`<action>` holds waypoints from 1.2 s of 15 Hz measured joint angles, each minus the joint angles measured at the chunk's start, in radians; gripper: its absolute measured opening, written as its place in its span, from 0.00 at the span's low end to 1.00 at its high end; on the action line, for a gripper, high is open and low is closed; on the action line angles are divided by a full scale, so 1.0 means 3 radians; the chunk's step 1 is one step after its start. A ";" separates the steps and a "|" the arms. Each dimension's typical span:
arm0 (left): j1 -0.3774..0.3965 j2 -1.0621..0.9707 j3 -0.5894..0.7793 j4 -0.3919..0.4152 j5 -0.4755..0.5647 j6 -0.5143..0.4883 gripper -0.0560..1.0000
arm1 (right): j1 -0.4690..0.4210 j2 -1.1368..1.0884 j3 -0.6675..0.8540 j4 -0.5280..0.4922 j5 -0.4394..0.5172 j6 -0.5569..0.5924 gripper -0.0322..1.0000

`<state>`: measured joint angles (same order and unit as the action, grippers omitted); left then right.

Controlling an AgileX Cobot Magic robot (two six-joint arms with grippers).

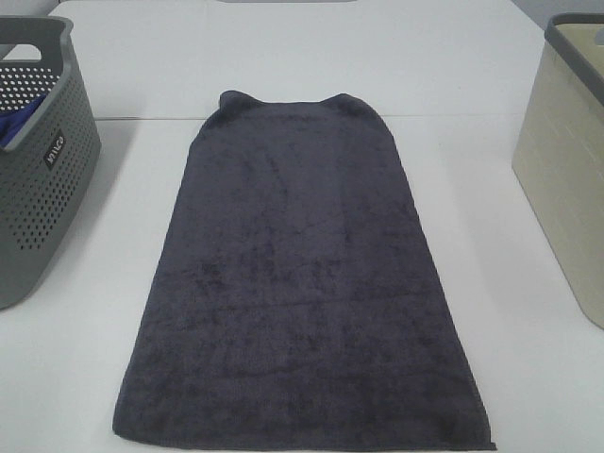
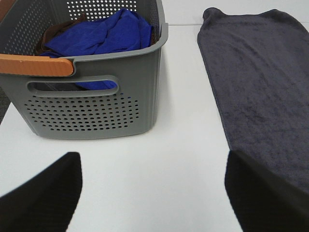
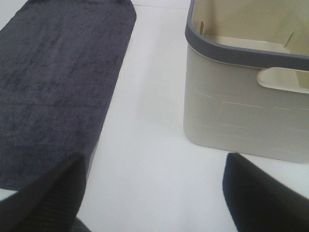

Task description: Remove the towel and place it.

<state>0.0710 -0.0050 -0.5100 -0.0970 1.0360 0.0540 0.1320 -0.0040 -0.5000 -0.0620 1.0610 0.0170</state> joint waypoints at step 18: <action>0.0000 0.0000 0.0000 0.0000 0.0000 -0.0007 0.77 | -0.0417 0.0000 0.0000 -0.0003 0.0000 -0.0003 0.77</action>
<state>0.0710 -0.0050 -0.5100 -0.0970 1.0360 0.0520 0.0070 -0.0040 -0.5000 -0.0630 1.0610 0.0160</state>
